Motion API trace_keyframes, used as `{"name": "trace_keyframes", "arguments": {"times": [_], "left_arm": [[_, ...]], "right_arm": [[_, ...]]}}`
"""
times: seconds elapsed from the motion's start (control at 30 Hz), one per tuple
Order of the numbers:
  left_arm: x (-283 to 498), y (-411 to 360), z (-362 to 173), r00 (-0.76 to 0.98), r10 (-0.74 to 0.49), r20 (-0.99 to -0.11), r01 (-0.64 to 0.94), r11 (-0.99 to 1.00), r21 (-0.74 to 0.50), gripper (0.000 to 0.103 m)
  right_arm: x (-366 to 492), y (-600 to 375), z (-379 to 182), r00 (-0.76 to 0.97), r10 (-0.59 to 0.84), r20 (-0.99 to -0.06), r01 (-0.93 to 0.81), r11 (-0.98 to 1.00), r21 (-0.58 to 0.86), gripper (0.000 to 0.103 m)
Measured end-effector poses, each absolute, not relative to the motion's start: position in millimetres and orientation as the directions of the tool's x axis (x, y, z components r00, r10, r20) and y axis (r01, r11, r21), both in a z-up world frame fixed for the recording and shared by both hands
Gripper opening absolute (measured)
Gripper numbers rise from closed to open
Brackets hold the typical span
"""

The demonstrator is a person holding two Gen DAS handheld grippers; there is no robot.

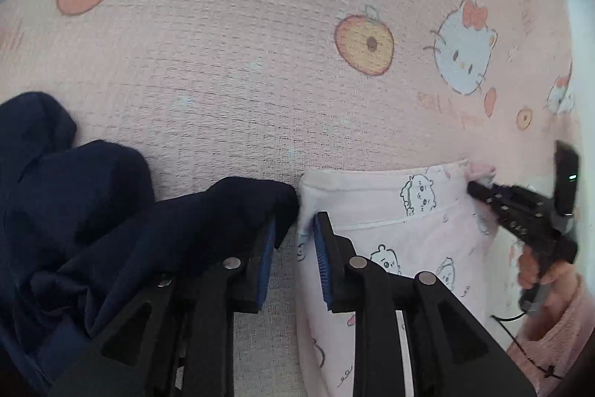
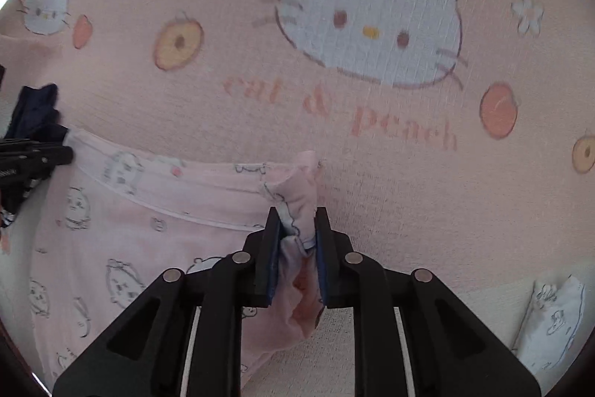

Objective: Fold clothes

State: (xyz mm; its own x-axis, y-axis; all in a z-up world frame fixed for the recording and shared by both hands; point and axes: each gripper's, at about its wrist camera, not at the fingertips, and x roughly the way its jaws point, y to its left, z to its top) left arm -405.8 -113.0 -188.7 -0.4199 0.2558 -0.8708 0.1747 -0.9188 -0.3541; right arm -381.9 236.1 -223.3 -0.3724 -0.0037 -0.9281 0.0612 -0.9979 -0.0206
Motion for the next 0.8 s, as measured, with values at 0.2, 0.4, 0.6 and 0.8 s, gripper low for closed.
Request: {"name": "trace_keyframes", "arguments": {"times": [0.2, 0.4, 0.6, 0.8], "left_arm": [[-352, -173, -180, -0.381, -0.033, -0.924, 0.34, -0.934, -0.107, 0.026], [-303, -134, -144, -0.416, 0.168, -0.894, 0.336, -0.885, -0.323, 0.042], [-256, -39, -176, -0.336, 0.327, -0.883, 0.308, -0.848, -0.431, 0.043], [-201, -23, -179, -0.331, 0.331, -0.884, 0.408, -0.794, -0.45, 0.043]], "right_arm": [[-361, 256, -201, -0.438, -0.012, -0.899, -0.022, -0.999, 0.024, 0.028], [-292, 240, -139, -0.52, -0.056, -0.852, -0.016, -0.997, 0.076, 0.036], [-209, 200, -152, -0.453, -0.135, -0.881, 0.003, -0.989, 0.15, 0.039], [-136, 177, -177, -0.367, -0.153, -0.918, -0.041, -0.983, 0.18, 0.039]]}}
